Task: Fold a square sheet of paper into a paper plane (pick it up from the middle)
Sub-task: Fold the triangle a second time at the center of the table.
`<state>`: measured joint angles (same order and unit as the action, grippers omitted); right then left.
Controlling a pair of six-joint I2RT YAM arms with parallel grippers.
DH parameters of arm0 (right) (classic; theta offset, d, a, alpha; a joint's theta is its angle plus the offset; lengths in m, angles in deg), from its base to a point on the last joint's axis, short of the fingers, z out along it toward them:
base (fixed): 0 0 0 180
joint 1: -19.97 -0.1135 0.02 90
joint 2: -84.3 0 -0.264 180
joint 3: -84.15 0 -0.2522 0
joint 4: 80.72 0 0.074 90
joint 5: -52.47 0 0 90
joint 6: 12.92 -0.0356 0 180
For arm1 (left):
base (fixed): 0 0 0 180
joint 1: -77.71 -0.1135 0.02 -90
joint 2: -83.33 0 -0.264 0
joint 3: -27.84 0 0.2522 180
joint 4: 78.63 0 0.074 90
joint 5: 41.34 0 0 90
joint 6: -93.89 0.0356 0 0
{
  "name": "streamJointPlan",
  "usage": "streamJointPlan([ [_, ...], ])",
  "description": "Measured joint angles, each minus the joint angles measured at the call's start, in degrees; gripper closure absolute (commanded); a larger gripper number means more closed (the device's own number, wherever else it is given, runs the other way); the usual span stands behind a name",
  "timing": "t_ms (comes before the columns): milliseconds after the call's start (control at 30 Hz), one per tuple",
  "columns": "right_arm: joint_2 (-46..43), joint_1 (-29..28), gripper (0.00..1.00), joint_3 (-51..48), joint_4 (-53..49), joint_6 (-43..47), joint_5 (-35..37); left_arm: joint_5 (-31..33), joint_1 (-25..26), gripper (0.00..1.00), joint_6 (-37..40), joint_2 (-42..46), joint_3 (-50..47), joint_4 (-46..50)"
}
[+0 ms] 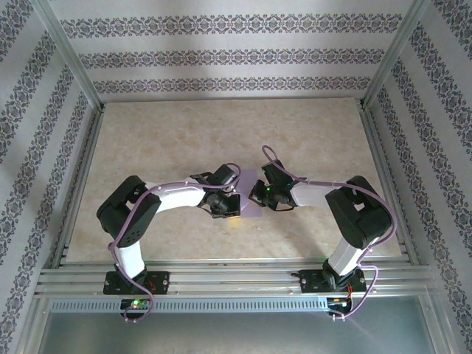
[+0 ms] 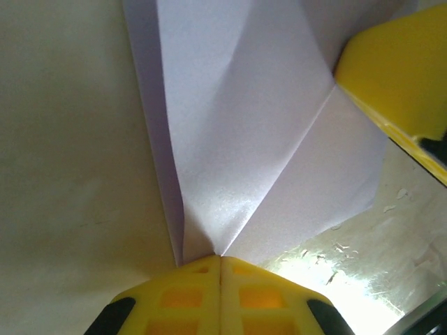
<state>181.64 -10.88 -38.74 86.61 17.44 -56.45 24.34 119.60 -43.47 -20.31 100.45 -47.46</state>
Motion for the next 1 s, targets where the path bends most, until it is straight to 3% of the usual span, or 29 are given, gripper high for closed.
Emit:
streamJointPlan([
  [1000,-0.11,0.52,0.96,0.37,0.0,1.11,-0.46,2.99,-0.37,0.97,0.85,-1.88,2.29,1.05],
])
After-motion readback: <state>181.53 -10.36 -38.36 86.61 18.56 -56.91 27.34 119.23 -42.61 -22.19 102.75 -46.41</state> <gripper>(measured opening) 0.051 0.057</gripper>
